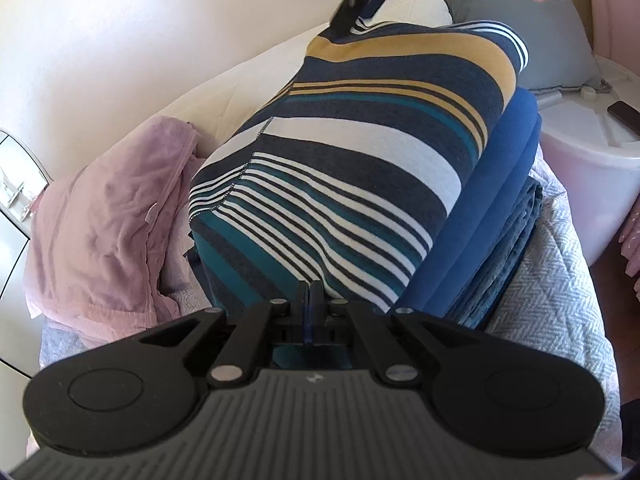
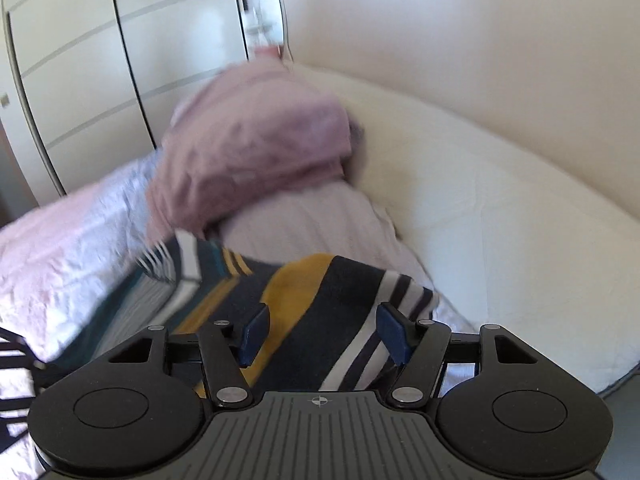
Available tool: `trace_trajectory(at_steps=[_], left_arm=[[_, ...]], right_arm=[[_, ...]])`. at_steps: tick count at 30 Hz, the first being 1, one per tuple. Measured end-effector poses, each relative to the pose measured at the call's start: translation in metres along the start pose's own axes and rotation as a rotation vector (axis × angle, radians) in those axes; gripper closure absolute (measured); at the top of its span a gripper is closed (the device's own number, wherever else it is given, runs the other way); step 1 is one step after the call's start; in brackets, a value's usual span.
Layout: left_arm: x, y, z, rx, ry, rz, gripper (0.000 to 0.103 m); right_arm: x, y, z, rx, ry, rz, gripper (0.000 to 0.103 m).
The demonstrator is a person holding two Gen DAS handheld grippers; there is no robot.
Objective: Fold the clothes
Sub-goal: 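Release the sweater and press it flat on the stack with both tools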
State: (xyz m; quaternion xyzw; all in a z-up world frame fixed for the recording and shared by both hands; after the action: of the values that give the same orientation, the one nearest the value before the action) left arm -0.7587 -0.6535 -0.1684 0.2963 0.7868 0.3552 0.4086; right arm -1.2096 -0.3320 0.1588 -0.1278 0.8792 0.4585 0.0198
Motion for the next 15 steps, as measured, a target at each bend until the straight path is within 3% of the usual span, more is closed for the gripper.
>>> trace_trajectory(at_steps=[3,7,10,15], left_arm=[[-0.005,0.004,0.003,0.001,0.031,0.010,0.103],[-0.007,0.009,0.006,-0.005,0.048,0.011,0.101],[-0.006,0.011,0.003,-0.004,0.072,0.001,0.093],[-0.020,0.033,0.012,0.009,0.184,-0.007,0.063]], right_arm=[[-0.024,0.021,0.024,0.055,0.023,-0.026,0.039],[-0.044,0.010,0.067,-0.046,0.077,0.004,0.039],[-0.034,0.021,0.078,-0.021,-0.055,-0.032,0.039],[-0.048,0.051,0.096,0.038,-0.064,-0.001,0.038]])
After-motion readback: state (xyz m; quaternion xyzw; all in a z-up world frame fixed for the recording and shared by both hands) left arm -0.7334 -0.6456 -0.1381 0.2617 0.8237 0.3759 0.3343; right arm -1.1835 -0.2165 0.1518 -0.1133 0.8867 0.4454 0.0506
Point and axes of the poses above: each gripper's, at about its wrist camera, not at the fingertips, and y roughly against the way its jaws point, x to its right, z to its underside, the point moved 2 cm from there along -y, roughly the way its jaws point, and after that the axes turned 15 degrees about -x, right-handed, at the moved point
